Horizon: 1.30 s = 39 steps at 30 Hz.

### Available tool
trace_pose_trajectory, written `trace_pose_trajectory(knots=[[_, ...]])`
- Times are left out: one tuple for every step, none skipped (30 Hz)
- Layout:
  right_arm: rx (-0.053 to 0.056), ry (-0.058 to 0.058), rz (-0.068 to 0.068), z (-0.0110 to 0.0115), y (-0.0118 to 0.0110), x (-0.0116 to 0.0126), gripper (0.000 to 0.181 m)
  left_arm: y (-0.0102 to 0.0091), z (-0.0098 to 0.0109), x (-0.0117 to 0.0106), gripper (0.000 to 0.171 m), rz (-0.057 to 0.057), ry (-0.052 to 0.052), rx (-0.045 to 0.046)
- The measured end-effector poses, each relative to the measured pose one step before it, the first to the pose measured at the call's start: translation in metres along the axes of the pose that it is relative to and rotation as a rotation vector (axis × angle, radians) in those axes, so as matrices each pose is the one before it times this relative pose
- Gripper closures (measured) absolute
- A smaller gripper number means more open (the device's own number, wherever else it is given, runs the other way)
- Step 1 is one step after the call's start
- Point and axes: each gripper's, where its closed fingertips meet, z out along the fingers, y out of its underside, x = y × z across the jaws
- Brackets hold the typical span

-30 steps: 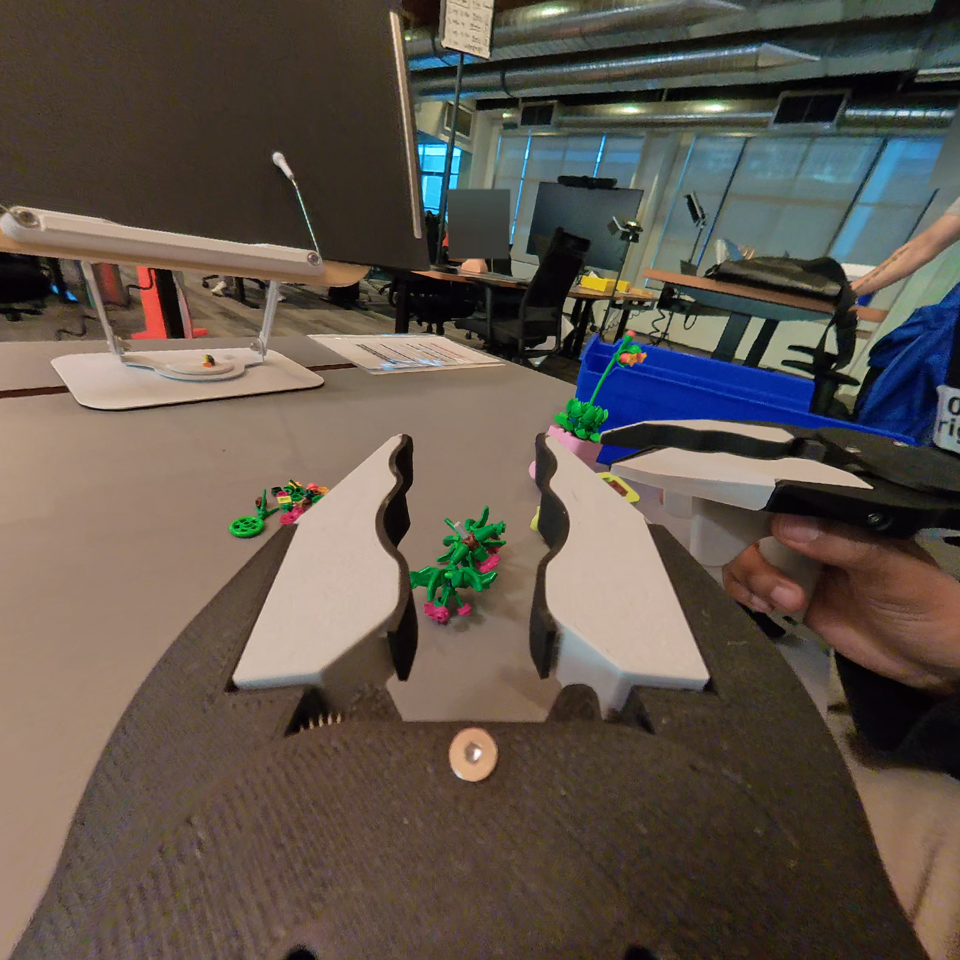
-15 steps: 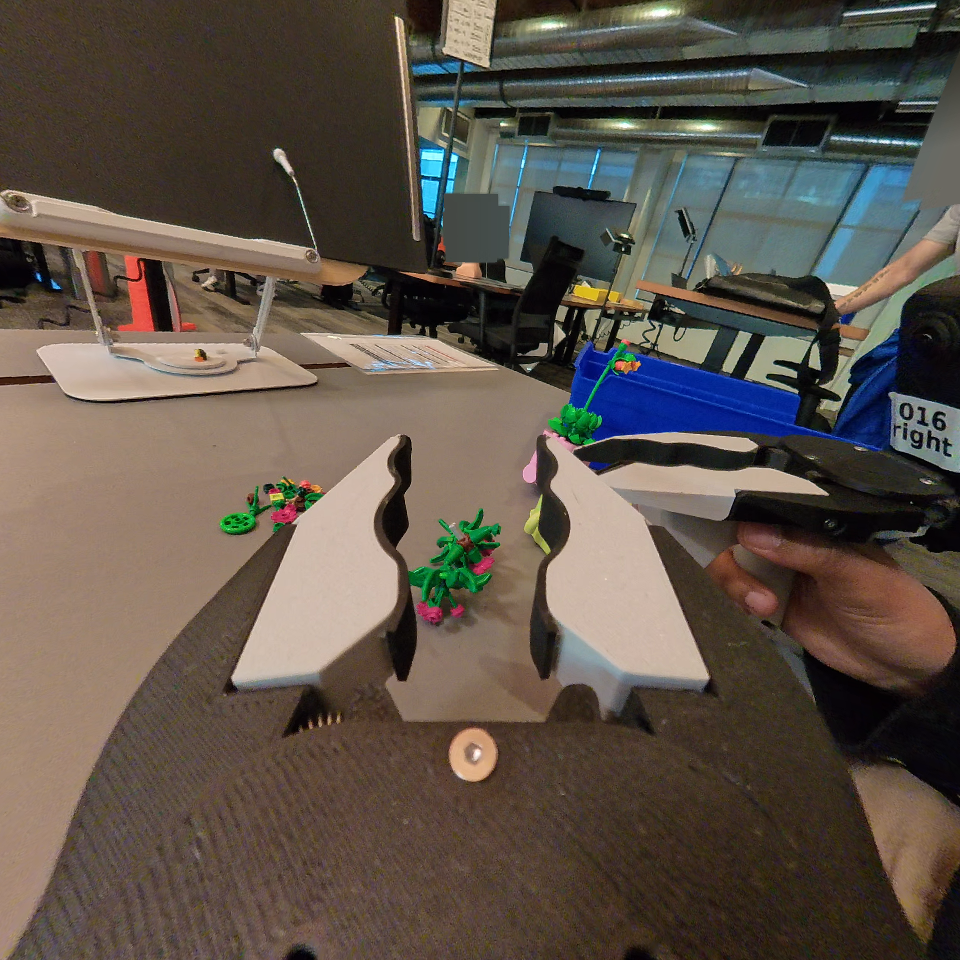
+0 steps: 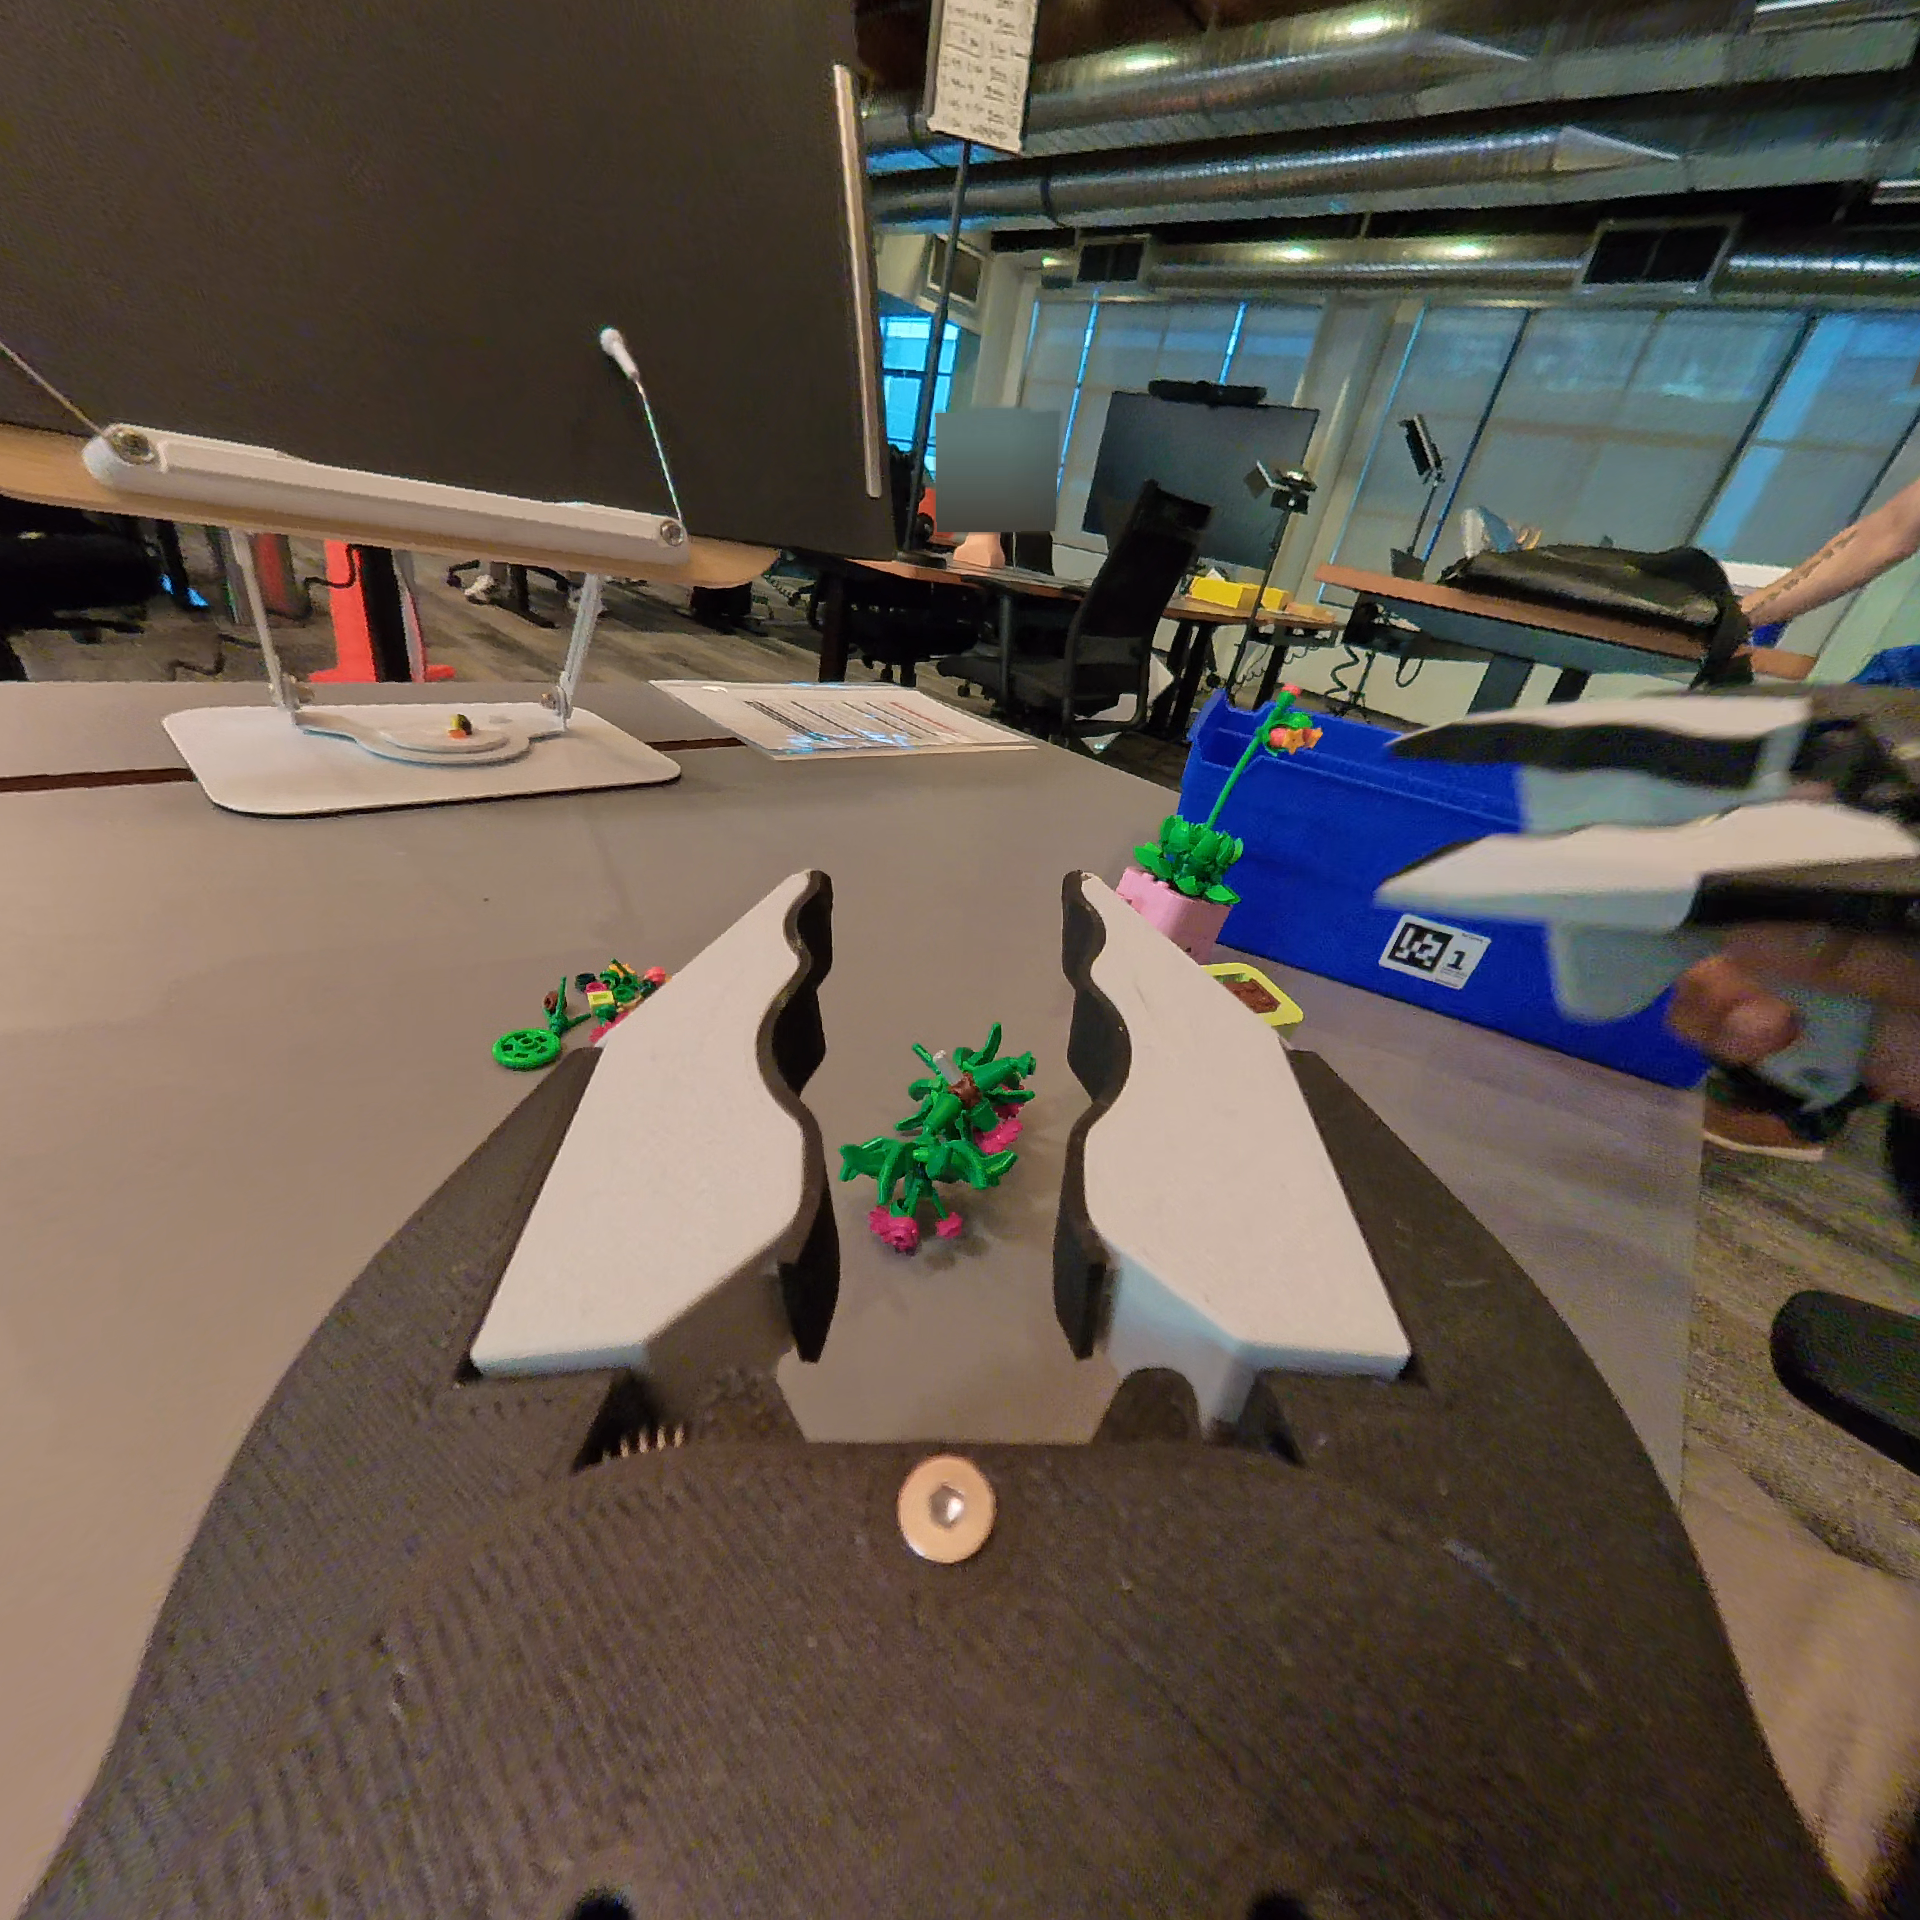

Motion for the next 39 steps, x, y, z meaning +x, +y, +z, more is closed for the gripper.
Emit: trace_pose_trajectory(knots=[[-0.0284,0.0824,-0.0107,-0.01677,0.00449,0.03003,0.104,0.00044,0.00051,-0.00053,0.130,-0.0076,0.0021,-0.00384],[-0.0318,0.0669,-0.0029,-0.01474,0.00671,0.02920,0.109,0.00051,0.00057,-0.00031,0.130,-0.0059,0.0025,-0.00398],[-0.0467,0.0432,0.0017,-0.01129,0.00984,0.02617,0.111,0.00033,0.00034,-0.00020,0.130,-0.0043,0.0020,-0.00245],[-0.0641,0.0163,0.0029,-0.00714,0.01288,0.02108,0.111,0.00014,0.00021,-0.00010,0.130,-0.0021,0.0010,-0.00139],[-0.0757,-0.0048,0.0026,-0.00292,0.01524,0.01556,0.110,0.00007,0.00000,-0.00004,0.130,-0.0002,-0.0002,0.00016],[-0.0859,-0.0216,-0.0029,0.00112,0.01712,0.00971,0.105,-0.00017,-0.00014,0.00003,0.130,0.0018,-0.0016,0.00096],[-0.0984,-0.0348,-0.0164,0.00420,0.01842,0.00421,0.102,-0.00004,-0.00003,-0.00003,0.129,0.0032,-0.0025,0.00035],[-0.0950,-0.0377,-0.0298,0.00602,0.01654,0.00039,0.102,0.00001,0.00014,0.00016,0.128,0.0044,-0.0032,-0.00011],[-0.0708,-0.0283,-0.0314,0.00713,0.01175,-0.00086,0.105,0.00009,0.00009,0.00040,0.128,0.0055,-0.0010,-0.00074],[-0.0456,-0.0178,-0.0267,0.00684,0.00682,-0.00127,0.112,0.00015,0.00010,0.00067,0.128,0.0053,0.0002,-0.00104],[-0.0186,-0.0110,-0.0225,0.00555,0.00125,-0.00133,0.125,0.00005,-0.00002,0.00036,0.128,0.0045,-0.0004,-0.00010],[0.0050,-0.0018,-0.0114,0.00338,-0.00339,0.00040,0.144,-0.00008,0.00001,0.00025,0.128,0.0035,-0.0010,0.00066],[0.0138,-0.0015,-0.0021,0.00128,-0.00554,0.00181,0.154,-0.00015,-0.00009,0.00024,0.128,0.0030,-0.0009,0.00100],[0.0035,-0.0325,0.0058,0.00097,-0.00512,-0.00145,0.168,-0.00010,-0.00017,0.00016,0.127,0.0028,-0.0016,0.00129],[-0.0099,-0.0618,0.0199,0.00208,-0.00447,-0.00425,0.178,-0.00022,-0.00019,0.00006,0.127,0.0028,-0.0017,0.00135],[-0.0115,-0.0563,0.0252,0.00350,-0.00528,-0.00171,0.179,-0.00006,-0.00006,0.00031,0.127,0.0034,-0.0007,0.00118],[-0.0042,-0.0422,0.0266,0.00472,-0.00666,0.00187,0.178,-0.00008,-0.00009,0.00049,0.127,0.0037,0.0006,0.00060],[0.0007,-0.0305,0.0332,0.00496,-0.00780,0.00451,0.177,0.00001,0.00005,0.00051,0.127,0.0037,0.0011,-0.00007],[-0.0022,-0.0160,0.0338,0.00499,-0.00797,0.00712,0.176,0.00006,0.00003,0.00052,0.127,0.0036,0.0011,-0.00042],[-0.0086,-0.0023,0.0242,0.00520,-0.00743,0.00938,0.177,0.00001,0.00002,0.00040,0.127,0.0029,0.0006,-0.00018],[-0.0153,0.0066,0.0136,0.00577,-0.00648,0.01035,0.177,-0.00008,0.00003,0.00019,0.127,0.0024,-0.0005,0.00029],[-0.0211,0.0107,0.0052,0.00602,-0.00540,0.00998,0.177,-0.00001,-0.00006,0.00008,0.127,0.0021,-0.0015,0.00048],[-0.0197,0.0109,-0.0015,0.00587,-0.00539,0.00872,0.177,-0.00025,-0.00020,-0.00013,0.127,0.0018,-0.0022,0.00192],[-0.0084,0.0079,-0.0008,0.00459,-0.00657,0.00699,0.178,-0.00042,-0.00041,-0.00016,0.127,0.0010,-0.0025,0.00362],[-0.0026,-0.0047,0.0060,0.00393,-0.00686,0.00428,0.177,-0.00046,-0.00047,-0.00046,0.128,-0.0011,-0.0028,0.00416],[-0.0010,-0.0213,0.0129,0.00369,-0.00631,0.00107,0.176,-0.00033,-0.00027,-0.00060,0.128,-0.0039,-0.0017,0.00283],[0.0066,-0.0297,0.0224,0.00326,-0.00684,-0.00068,0.175,0.00005,0.00004,-0.00069,0.127,-0.0057,-0.0002,-0.00005],[0.0106,-0.0338,0.0282,0.00295,-0.00671,-0.00162,0.173,0.00030,0.00029,-0.00048,0.127,-0.0058,0.0011,-0.00237],[0.0101,-0.0340,0.0248,0.00332,-0.00583,-0.00183,0.170,0.00031,0.00028,-0.00031,0.127,-0.0051,0.0019,-0.00302],[0.0110,-0.0289,0.0186,0.00320,-0.00500,-0.00109,0.169,0.00037,0.00025,-0.00026,0.127,-0.0040,0.0014,-0.00258],[0.0117,-0.0218,0.0121,0.00261,-0.00410,0.00013,0.168,0.00014,0.00010,-0.00034,0.127,-0.0030,0.0001,-0.00086],[0.0101,-0.0167,0.0075,0.00145,-0.00259,0.00100,0.168,-0.00019,-0.00019,-0.00018,0.128,-0.0024,0.0000,0.00152],[0.0091,-0.0168,0.0072,0.00013,-0.00166,0.00082,0.167,-0.00036,-0.00040,-0.00034,0.128,-0.0021,-0.0007,0.00318],[0.0151,-0.0203,0.0075,-0.00122,-0.00182,-0.00023,0.165,-0.00038,-0.00036,-0.00031,0.128,-0.0021,-0.0012,0.00343],[0.0213,-0.0222,0.0112,-0.00302,-0.00204,-0.00161,0.161,-0.00034,-0.00031,-0.00036,0.128,-0.0022,-0.0008,0.00304],[0.0252,-0.0223,0.0131,-0.00485,-0.00234,-0.00279,0.157,-0.00021,-0.00022,-0.00038,0.128,-0.0027,-0.0009,0.00141],[0.0323,-0.0188,0.0056,-0.00652,-0.00326,-0.00411,0.152,0.00011,0.00015,-0.00042,0.128,-0.0030,-0.0012,-0.00061],[0.0383,-0.0052,-0.0031,-0.00802,-0.00384,-0.00417,0.149,0.00031,0.00024,-0.00013,0.128,-0.0022,0.0009,-0.00249],[0.0395,0.0137,-0.0131,-0.00917,-0.00404,-0.00330,0.147,0.00032,0.00036,0.00012,0.128,-0.0011,0.0019,-0.00296]])
